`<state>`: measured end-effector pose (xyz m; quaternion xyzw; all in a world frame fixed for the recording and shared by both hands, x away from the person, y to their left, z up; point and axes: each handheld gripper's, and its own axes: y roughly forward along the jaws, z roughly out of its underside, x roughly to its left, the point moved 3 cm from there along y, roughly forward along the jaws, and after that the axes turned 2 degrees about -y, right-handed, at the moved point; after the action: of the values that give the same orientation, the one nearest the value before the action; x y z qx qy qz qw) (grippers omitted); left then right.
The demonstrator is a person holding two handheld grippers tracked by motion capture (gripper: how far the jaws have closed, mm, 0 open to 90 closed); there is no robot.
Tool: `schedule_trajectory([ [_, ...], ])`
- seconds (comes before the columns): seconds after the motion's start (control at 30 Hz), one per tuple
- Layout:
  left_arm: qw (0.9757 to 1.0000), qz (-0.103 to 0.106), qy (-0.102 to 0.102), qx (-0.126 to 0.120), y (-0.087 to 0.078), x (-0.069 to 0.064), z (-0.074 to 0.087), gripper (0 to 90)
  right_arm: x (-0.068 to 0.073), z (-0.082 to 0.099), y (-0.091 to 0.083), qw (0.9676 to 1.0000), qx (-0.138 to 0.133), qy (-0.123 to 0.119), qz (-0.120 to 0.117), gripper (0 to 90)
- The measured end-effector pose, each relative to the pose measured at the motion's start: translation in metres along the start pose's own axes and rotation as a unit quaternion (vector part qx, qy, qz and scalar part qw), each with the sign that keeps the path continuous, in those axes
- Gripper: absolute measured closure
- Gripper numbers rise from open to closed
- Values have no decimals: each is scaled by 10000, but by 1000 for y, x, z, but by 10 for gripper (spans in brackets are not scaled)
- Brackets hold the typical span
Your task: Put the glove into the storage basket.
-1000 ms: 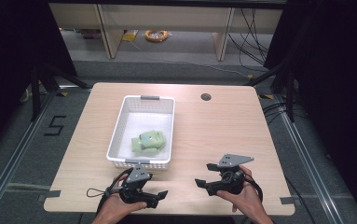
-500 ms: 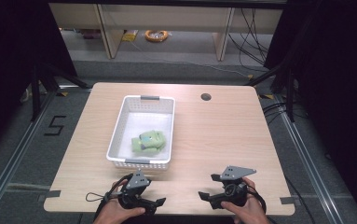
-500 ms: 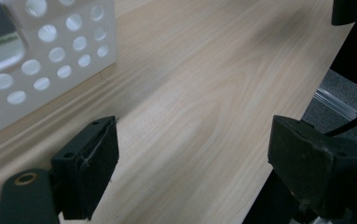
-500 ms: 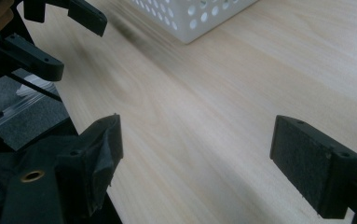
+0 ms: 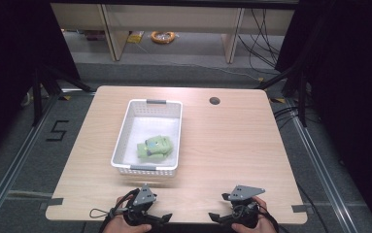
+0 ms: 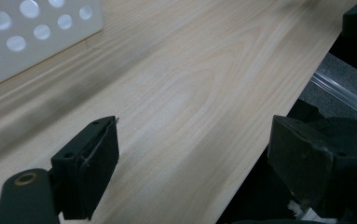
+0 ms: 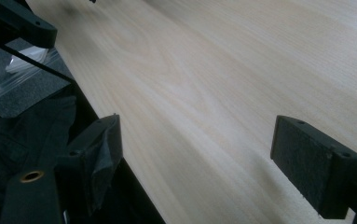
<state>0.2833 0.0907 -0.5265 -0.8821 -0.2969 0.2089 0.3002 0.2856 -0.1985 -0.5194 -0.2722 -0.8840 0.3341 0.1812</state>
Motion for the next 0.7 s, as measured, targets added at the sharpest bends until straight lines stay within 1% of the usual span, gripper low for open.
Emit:
schedule_trajectory([
  [0.03,10000,-13,-3,-23,0,0,0,160,2,0,-1,10000,64,28,-21,174],
  [0.07,9999,-18,-101,-29,0,0,0,160,2,0,0,10000,41,-11,-75,173],
  [0.1,10000,-93,8,-1,0,2,0,161,1,0,0,10000,41,-41,-53,173],
  [0.13,10000,-75,40,-20,-1,3,-1,160,1,0,0,10000,56,-34,-1,173],
  [0.17,10000,-55,13,-58,0,3,-1,160,0,0,1,10000,74,-13,-1,173],
  [0.2,9999,-59,-102,-55,0,2,-1,160,0,1,1,10000,67,3,16,174],
  [0.23,9999,-102,49,-11,-1,5,-1,160,0,1,2,10000,63,-35,47,174],
  [0.3,9999,-104,59,3,-1,5,-1,161,1,1,2,9999,97,-21,30,175],
  [0.33,9999,-105,61,7,-1,5,-1,160,0,1,2,9999,77,-107,9,175],
  [0.43,9999,-104,63,4,-1,5,-1,160,0,0,3,9999,82,-135,-30,175],
  [0.57,10000,-86,47,-14,-1,5,-2,161,0,0,3,9999,72,-78,-20,175],
  [0.63,9999,-127,58,-10,-1,6,-2,160,0,0,3,9999,73,-76,-23,175],
  [0.7,9999,-88,67,-2,-2,6,-2,160,-1,0,3,9999,56,-100,-14,174],
])
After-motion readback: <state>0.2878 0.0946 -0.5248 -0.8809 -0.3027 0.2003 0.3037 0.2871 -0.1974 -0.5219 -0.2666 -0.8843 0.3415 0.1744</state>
